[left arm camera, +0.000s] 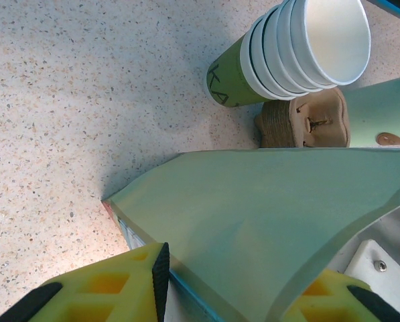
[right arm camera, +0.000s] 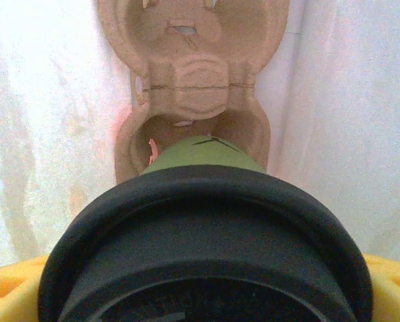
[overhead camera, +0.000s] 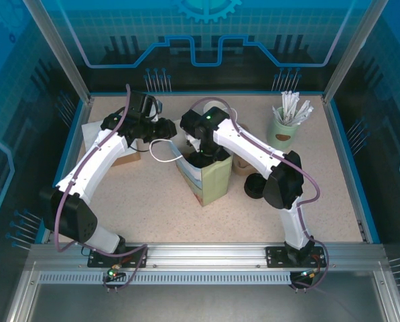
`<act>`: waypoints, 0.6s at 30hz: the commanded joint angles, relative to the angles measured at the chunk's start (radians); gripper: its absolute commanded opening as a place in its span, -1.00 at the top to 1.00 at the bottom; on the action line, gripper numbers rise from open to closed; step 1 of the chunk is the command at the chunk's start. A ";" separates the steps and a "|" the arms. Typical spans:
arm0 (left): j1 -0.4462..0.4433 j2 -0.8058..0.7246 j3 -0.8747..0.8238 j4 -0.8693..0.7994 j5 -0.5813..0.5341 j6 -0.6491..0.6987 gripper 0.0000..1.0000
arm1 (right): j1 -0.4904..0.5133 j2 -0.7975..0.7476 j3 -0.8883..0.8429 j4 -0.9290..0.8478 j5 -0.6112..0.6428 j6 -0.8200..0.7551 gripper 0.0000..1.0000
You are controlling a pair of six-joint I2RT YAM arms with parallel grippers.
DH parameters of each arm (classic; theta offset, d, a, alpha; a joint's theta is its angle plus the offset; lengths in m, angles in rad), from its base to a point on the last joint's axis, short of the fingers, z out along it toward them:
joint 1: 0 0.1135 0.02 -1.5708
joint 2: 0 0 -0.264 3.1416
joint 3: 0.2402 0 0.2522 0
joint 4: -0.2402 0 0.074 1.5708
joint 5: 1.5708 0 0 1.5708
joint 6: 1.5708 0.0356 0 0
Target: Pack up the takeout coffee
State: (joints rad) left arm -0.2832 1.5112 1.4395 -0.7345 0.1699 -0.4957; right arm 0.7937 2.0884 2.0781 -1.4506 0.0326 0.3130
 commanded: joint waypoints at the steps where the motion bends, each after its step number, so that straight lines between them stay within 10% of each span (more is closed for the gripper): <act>1: 0.001 -0.019 -0.021 -0.013 -0.007 -0.007 0.31 | 0.011 -0.039 0.030 -0.037 -0.017 -0.011 -0.76; 18: -0.001 -0.012 -0.013 -0.015 -0.005 -0.008 0.31 | 0.011 -0.037 0.049 -0.050 -0.017 -0.015 -0.76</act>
State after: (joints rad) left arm -0.2832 1.5101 1.4387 -0.7341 0.1699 -0.4980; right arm 0.7940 2.0869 2.0949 -1.4662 0.0330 0.3099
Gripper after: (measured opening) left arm 0.345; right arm 0.884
